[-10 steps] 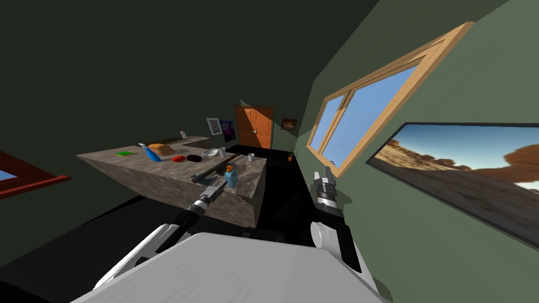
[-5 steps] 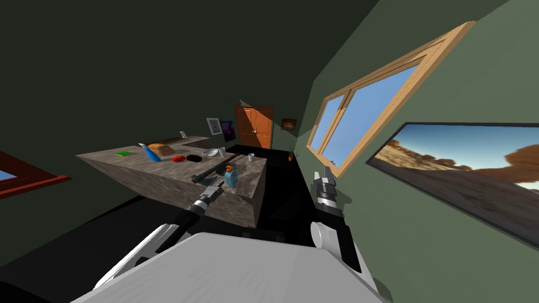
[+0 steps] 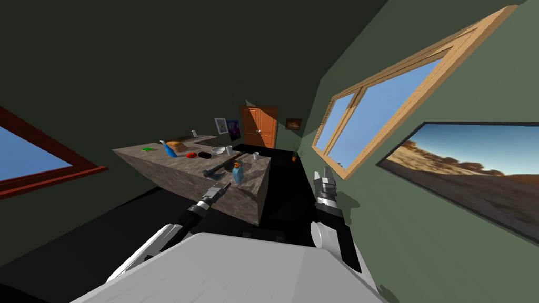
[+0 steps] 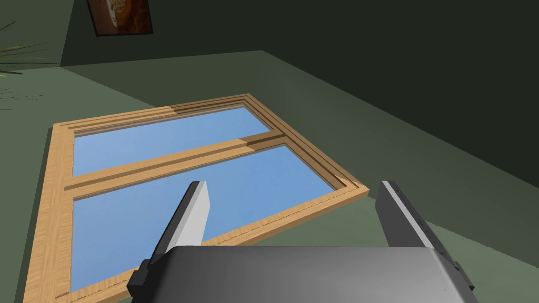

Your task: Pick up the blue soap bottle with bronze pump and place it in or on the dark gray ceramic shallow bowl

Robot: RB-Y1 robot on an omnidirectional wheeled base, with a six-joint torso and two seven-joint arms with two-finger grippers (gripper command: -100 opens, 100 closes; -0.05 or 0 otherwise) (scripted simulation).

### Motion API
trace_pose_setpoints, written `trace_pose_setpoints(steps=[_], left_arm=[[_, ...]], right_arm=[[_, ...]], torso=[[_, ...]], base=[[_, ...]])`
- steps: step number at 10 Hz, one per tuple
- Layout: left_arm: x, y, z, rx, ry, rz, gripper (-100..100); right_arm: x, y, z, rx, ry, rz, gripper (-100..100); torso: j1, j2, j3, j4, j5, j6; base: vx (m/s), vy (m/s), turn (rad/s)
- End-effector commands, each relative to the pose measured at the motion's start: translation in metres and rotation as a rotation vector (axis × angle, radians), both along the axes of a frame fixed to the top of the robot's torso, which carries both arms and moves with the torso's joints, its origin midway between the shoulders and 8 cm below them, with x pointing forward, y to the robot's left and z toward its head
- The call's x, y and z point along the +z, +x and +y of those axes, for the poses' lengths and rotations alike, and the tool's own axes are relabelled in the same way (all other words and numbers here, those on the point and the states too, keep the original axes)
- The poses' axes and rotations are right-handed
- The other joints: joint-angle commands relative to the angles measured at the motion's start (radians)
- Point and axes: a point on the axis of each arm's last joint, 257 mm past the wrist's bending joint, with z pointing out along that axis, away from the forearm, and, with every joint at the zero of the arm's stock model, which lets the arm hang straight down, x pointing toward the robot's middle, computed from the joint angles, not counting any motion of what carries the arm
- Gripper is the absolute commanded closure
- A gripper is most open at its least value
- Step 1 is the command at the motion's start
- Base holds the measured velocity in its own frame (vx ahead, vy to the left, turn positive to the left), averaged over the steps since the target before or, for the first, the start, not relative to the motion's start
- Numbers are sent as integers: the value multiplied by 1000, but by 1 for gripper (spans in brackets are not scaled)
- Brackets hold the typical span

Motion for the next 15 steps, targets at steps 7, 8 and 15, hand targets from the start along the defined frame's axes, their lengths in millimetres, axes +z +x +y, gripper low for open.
trace_pose_setpoints(steps=[7, 8, 15], left_arm=[[1, 11, -9, 2, 3, -22, 100], [1, 11, -9, 2, 3, -22, 100], [-17, 11, -7, 52, 4, 15, -100]], right_arm=[[0, 0, 0, 0, 0, 0, 0], [0, 0, 0, 0, 0, 0, 0], [0, 0, 0, 0, 0, 0, 0]], torso=[[-2, -5, -3, -1, -1, -1], [-2, -5, -3, -1, -1, -1], [2, 6, 3, 1, 0, -1]], base=[[24, -7, -83], [0, 0, 0], [-65, 23, 49]])
